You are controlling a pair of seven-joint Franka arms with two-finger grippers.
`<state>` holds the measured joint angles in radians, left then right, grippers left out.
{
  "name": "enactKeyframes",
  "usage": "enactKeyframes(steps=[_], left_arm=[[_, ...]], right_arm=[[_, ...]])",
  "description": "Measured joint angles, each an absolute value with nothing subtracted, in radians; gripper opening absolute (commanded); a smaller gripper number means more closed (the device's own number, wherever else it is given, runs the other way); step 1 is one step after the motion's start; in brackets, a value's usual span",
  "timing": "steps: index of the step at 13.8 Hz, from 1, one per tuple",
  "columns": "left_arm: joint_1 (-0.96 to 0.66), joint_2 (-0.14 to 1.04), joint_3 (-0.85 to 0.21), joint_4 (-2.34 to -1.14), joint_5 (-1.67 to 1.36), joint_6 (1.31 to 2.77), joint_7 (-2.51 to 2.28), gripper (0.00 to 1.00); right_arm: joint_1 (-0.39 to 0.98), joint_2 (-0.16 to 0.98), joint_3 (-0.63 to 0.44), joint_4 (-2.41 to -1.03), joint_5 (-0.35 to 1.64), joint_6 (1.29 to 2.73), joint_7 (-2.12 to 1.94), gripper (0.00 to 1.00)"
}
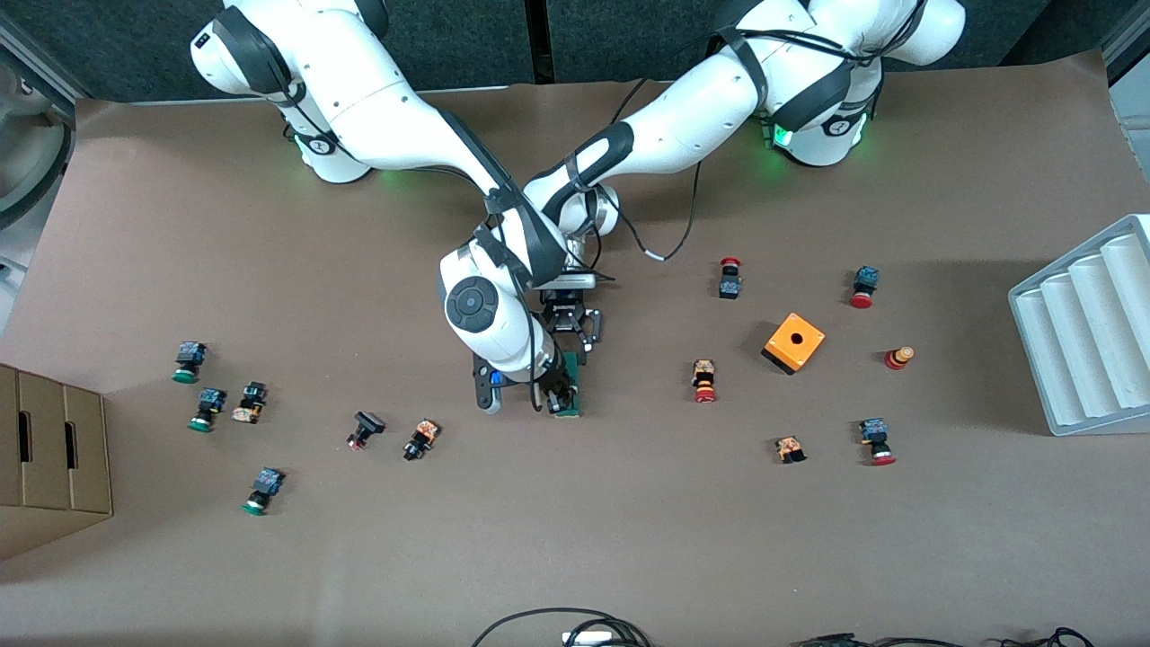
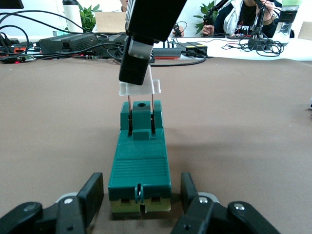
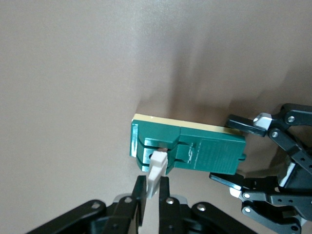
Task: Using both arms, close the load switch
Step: 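Swing the white handle down onto the switch base with the right gripper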
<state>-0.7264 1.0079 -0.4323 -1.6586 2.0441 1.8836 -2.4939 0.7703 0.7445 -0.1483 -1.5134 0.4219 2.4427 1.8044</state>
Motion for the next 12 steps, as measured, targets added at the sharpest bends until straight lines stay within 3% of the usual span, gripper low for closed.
enactKeyframes(steps=[12], left_arm=[[-0.726,1.008,-0.432,-1.659,2.044,1.884,-2.494,0.72]], right_arm=[[0.748,0.788,-0.148,-1.45,0.431,2.425,1.809,0.19]])
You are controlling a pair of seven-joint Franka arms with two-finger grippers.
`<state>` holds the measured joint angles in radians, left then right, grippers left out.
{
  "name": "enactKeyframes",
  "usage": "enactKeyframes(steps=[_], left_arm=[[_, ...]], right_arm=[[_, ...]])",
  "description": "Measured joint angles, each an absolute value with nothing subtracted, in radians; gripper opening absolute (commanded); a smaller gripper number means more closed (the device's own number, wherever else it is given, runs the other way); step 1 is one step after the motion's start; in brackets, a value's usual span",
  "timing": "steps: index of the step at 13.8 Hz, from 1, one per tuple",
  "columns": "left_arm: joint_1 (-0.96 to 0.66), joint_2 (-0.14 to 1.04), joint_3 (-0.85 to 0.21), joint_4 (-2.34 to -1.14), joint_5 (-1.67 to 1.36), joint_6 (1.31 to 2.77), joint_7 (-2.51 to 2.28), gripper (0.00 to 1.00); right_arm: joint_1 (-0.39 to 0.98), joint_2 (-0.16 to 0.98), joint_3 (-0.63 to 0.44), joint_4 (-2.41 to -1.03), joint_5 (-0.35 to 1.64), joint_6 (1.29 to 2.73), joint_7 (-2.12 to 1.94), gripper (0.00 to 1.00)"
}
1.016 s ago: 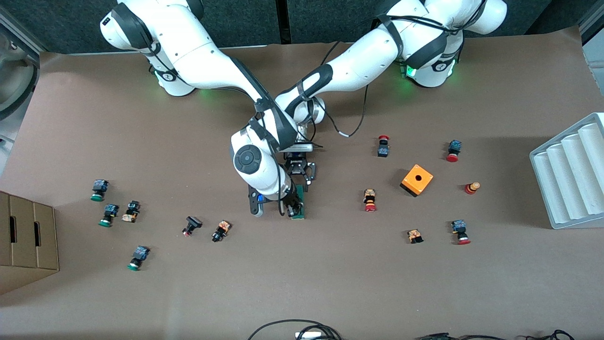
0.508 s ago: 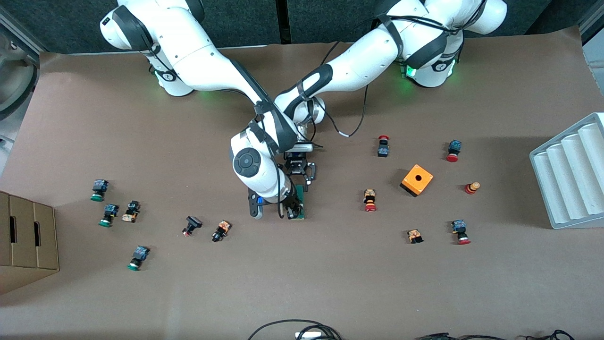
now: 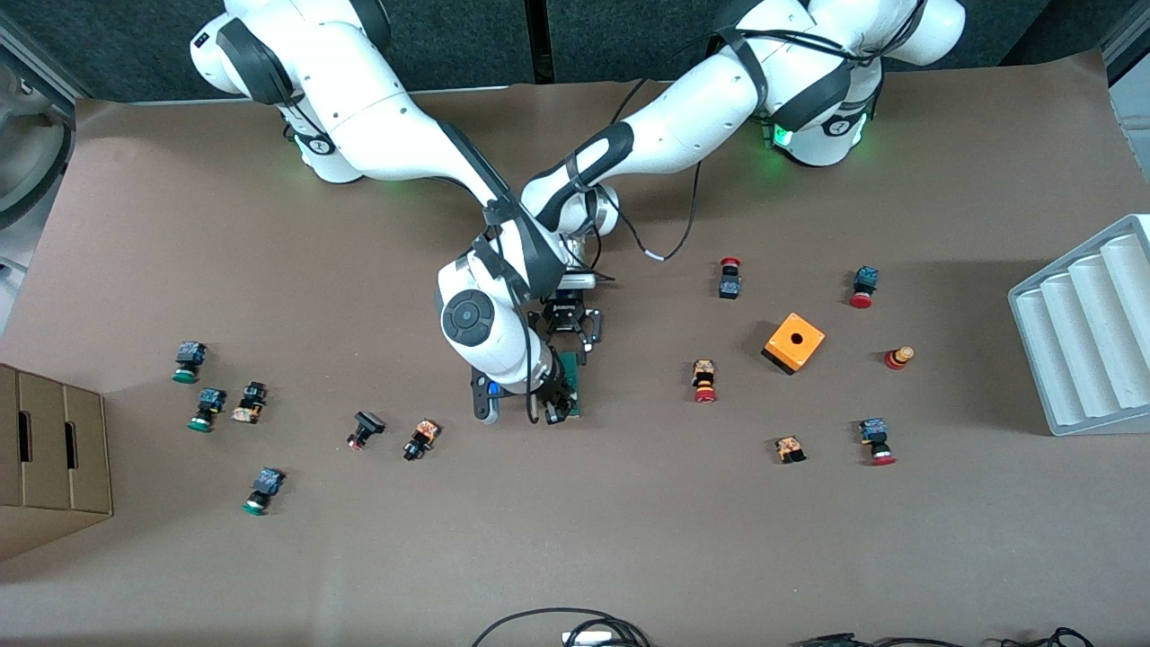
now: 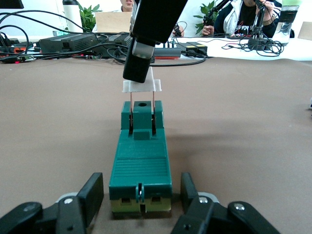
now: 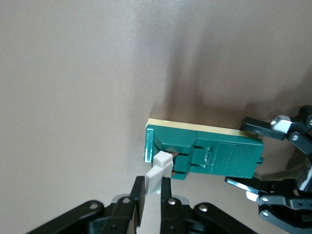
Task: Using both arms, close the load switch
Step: 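Swing the white handle down onto the switch base with the right gripper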
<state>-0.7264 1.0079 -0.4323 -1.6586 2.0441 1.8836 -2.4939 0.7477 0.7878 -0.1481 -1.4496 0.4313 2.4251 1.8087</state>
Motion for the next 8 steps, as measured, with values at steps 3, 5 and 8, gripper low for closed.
enactKeyframes(steps=[3,5,8], left_arm=[[-0.728,1.008,-0.431,-1.659,2.044,1.884,-2.494,0.72],[-0.728,1.008,-0.43,-1.659,2.045,1.884,-2.494,0.72],[-0.728,1.008,-0.43,-1.659,2.045,1.883,-2.494,0.72]], right_arm=[[0.741,0.809,-0.149,-1.426,0.431,2.431,1.809,0.19],[0.739,0.823,-0.151,-1.416,0.431,2.441,1.808,0.19],[0.736,0.837,-0.152,-1.407,0.431,2.446,1.807,0.19]])
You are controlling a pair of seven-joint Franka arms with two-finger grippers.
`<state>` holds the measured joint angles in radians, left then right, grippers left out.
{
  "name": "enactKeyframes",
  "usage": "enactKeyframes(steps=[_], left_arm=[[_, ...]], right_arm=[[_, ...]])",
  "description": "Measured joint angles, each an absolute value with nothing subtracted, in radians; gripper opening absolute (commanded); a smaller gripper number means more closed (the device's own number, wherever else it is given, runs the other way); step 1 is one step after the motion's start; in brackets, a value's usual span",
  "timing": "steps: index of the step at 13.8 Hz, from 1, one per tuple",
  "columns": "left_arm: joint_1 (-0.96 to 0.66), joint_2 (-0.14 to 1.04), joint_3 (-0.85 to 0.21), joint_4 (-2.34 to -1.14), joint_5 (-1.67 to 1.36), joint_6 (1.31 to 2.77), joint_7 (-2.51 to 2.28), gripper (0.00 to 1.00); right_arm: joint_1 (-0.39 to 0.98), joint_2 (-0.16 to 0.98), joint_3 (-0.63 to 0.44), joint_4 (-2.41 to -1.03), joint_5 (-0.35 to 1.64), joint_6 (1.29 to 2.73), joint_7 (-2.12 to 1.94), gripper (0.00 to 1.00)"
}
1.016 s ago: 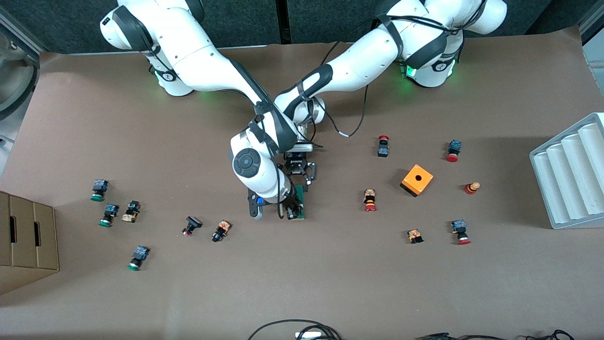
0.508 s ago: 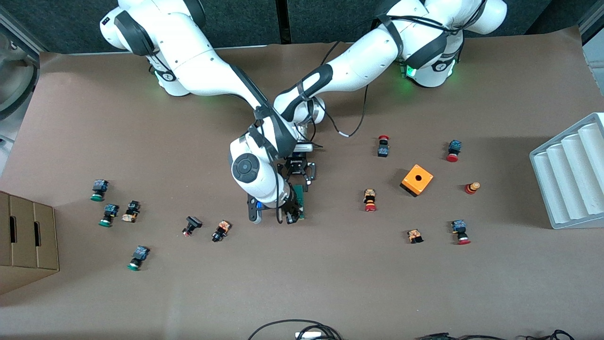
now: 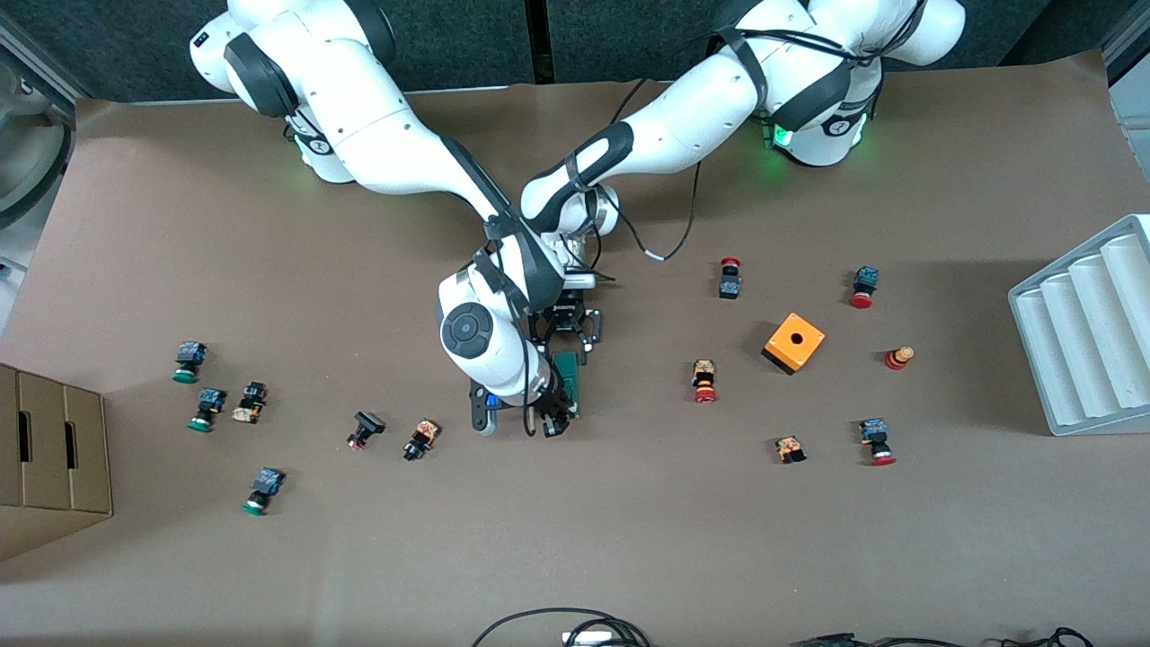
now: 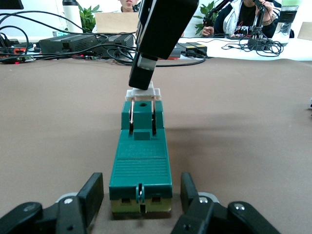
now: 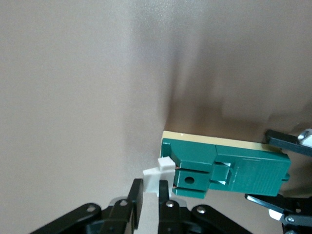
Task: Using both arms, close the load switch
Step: 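Swing the white handle down onto the switch base with the right gripper, then open the right gripper and pull it back from the switch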
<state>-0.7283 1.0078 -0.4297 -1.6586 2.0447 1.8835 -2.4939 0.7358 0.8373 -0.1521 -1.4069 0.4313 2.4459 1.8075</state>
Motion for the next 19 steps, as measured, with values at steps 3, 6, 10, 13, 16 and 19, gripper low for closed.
enactKeyframes(steps=[3,6,10,13,16,19], left_arm=[[-0.729,1.008,-0.429,-1.659,2.045,1.883,-2.494,0.72],[-0.729,1.008,-0.429,-1.659,2.045,1.883,-2.494,0.72],[-0.729,1.008,-0.429,-1.659,2.045,1.883,-2.494,0.72],[-0.729,1.008,-0.429,-1.659,2.045,1.883,-2.494,0.72],[-0.729,1.008,-0.429,-1.659,2.045,1.883,-2.494,0.72],[-0.729,1.008,-0.429,-1.659,2.045,1.883,-2.494,0.72]], right_arm=[[0.736,0.84,-0.152,-1.404,0.431,2.447,1.807,0.19],[0.735,0.844,-0.152,-1.404,0.431,2.449,1.807,0.19],[0.735,0.853,-0.153,-1.399,0.431,2.457,1.807,0.2],[0.735,0.856,-0.153,-1.394,0.431,2.457,1.807,0.27],[0.735,0.856,-0.153,-1.388,0.431,2.449,1.806,0.38],[0.735,0.85,-0.167,-1.366,0.431,2.397,1.802,0.49]])
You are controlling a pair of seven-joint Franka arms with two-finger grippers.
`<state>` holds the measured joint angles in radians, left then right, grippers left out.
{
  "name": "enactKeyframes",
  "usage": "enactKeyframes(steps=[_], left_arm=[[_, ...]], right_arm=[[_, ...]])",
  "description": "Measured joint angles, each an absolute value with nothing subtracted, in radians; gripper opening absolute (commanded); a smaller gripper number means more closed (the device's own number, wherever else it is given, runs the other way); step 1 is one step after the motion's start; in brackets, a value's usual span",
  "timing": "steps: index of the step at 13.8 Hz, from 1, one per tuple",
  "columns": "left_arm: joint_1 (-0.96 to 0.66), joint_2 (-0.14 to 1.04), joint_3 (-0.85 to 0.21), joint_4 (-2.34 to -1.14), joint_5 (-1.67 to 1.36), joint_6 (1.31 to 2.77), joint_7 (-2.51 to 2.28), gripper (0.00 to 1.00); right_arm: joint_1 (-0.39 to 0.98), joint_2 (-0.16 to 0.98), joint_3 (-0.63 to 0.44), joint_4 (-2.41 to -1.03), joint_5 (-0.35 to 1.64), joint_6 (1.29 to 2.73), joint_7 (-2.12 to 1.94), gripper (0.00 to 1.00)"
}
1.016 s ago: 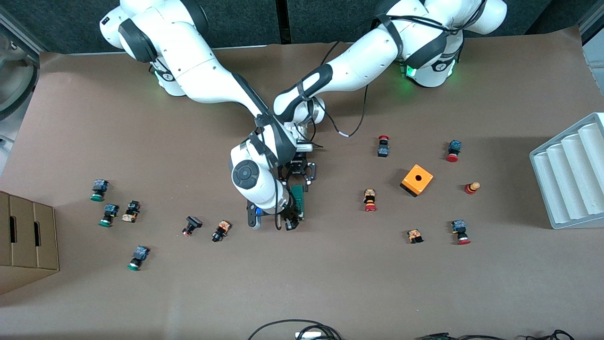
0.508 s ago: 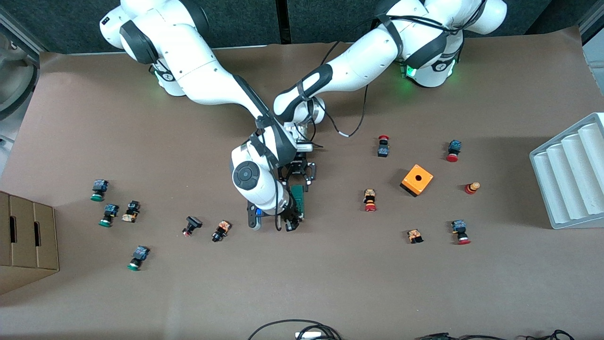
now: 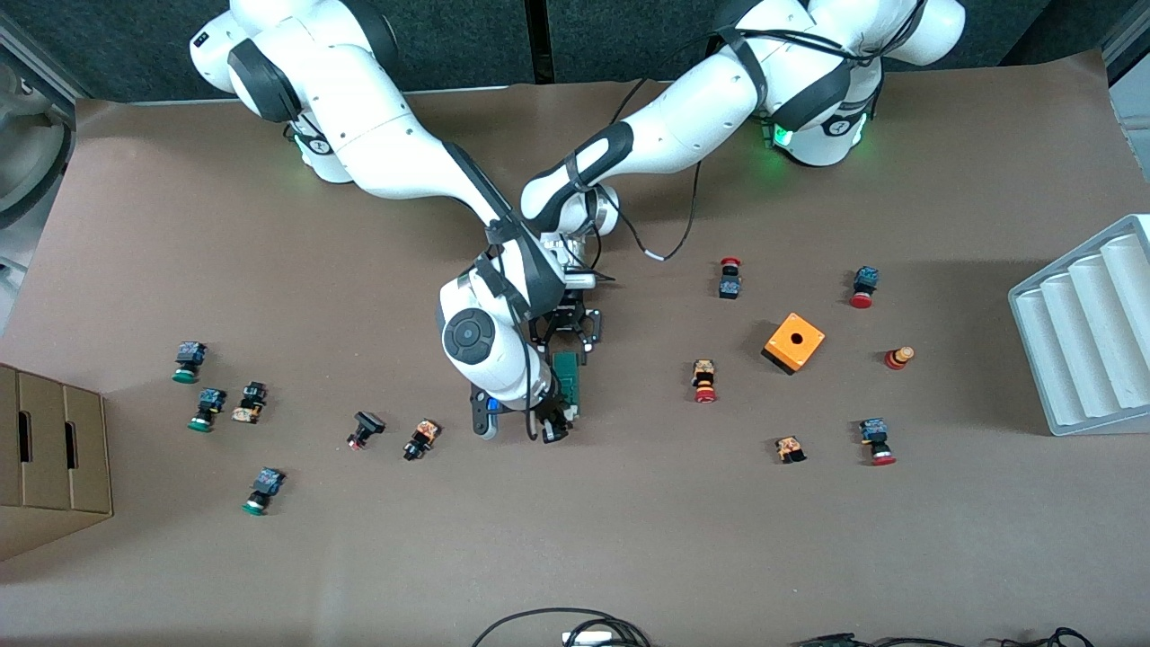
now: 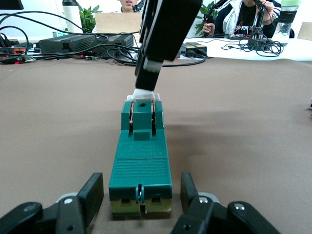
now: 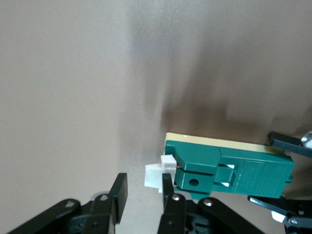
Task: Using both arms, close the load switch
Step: 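Open the right gripper and pull it back from the switch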
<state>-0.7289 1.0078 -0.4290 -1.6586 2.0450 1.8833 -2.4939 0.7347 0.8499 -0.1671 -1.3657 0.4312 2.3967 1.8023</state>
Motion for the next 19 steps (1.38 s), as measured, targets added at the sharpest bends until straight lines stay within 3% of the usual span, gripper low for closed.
enactKeyframes(steps=[1,3,4,6,7,13,19], left_arm=[[-0.729,1.008,-0.429,-1.659,2.045,1.883,-2.494,0.72],[-0.729,1.008,-0.429,-1.659,2.045,1.883,-2.494,0.72],[-0.729,1.008,-0.429,-1.659,2.045,1.883,-2.494,0.72],[-0.729,1.008,-0.429,-1.659,2.045,1.883,-2.494,0.72],[-0.729,1.008,-0.429,-1.659,2.045,1.883,-2.494,0.72],[-0.729,1.008,-0.429,-1.659,2.045,1.883,-2.494,0.72],[-0.729,1.008,-0.428,-1.659,2.045,1.883,-2.494,0.72]], right_arm=[[0.735,0.842,-0.173,-1.359,0.431,2.374,1.799,0.51],[0.734,0.818,-0.179,-1.353,0.431,2.335,1.782,0.72],[0.734,0.805,-0.181,-1.353,0.431,2.318,1.774,0.73],[0.734,0.786,-0.185,-1.352,0.43,2.293,1.758,0.94],[0.733,0.778,-0.188,-1.352,0.43,2.281,1.752,0.99],[0.715,0.724,-0.207,-1.352,0.418,2.21,1.636,1.0],[0.653,0.593,-0.211,-1.353,0.417,2.028,1.407,1.0]])
